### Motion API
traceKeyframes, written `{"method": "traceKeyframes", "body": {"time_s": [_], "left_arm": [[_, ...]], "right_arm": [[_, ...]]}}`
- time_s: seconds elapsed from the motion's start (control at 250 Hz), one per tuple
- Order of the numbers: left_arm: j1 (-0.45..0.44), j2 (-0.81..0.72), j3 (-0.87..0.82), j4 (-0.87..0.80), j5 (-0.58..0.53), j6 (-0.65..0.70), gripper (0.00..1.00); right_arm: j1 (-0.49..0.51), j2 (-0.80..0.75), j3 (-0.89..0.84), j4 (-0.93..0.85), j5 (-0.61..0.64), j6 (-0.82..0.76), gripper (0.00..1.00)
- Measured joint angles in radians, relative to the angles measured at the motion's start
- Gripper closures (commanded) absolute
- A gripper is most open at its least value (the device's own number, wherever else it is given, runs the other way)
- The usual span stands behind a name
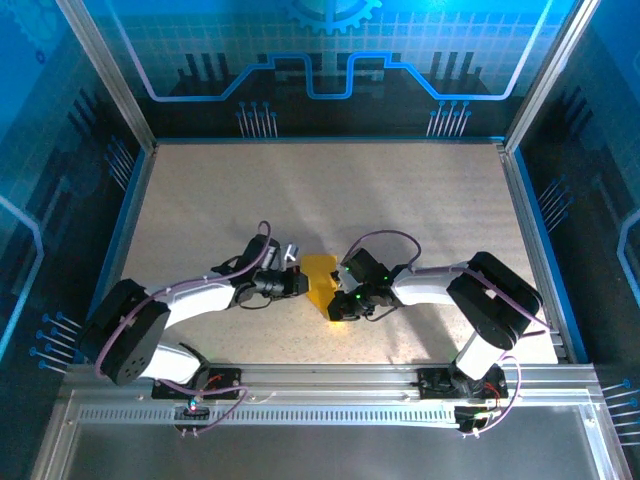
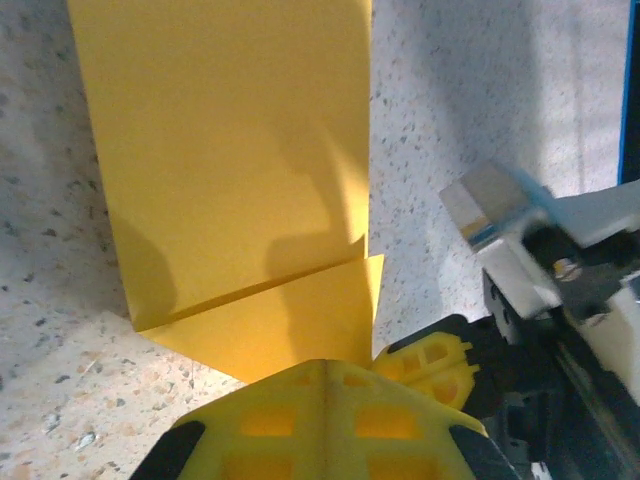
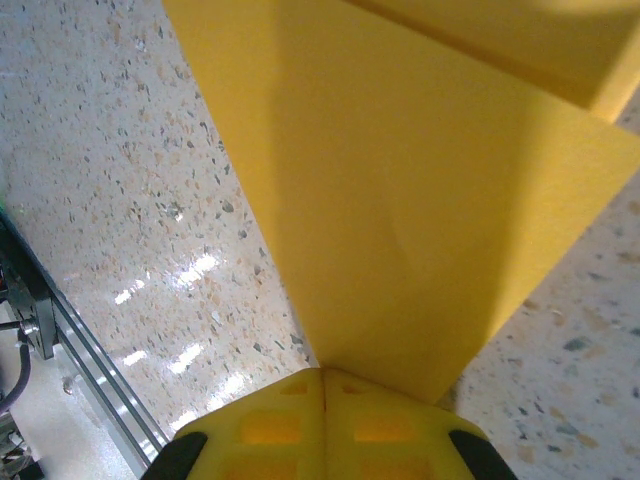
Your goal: Fold a paper plane with a square sheet of paper (fold left side to right side)
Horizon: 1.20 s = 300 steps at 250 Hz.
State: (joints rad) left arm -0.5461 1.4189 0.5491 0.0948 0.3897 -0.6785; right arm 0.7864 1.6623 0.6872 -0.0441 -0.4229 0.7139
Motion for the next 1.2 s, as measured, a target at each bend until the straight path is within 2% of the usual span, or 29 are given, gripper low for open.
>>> {"method": "traceKeyframes", "body": {"time_s": [0.34, 0.623, 0.803, 1.199], "left_arm": [[-0.039, 0.151, 0.044, 0.017, -0.013, -0.003, 0.96], [-0.04, 0.172, 0.052, 0.006, -0.064, -0.003, 0.96], [-0.041, 0.173, 0.052, 0.005, -0.069, -0.003, 1.0], [-0.044, 0.176, 0.052, 0.008, -0.072, -0.019, 1.0]], "right_arm": [[0.0, 0.0, 0.0, 0.0, 0.0, 0.0, 1.0], [0.0, 0.0, 0.009, -0.017, 0.001, -0.005, 1.0], [0.003, -0.019, 0.016, -0.043, 0.028, -0.008, 1.0], [0.005, -0.022, 0.085, -0.068, 0.048, -0.008, 1.0]]}}
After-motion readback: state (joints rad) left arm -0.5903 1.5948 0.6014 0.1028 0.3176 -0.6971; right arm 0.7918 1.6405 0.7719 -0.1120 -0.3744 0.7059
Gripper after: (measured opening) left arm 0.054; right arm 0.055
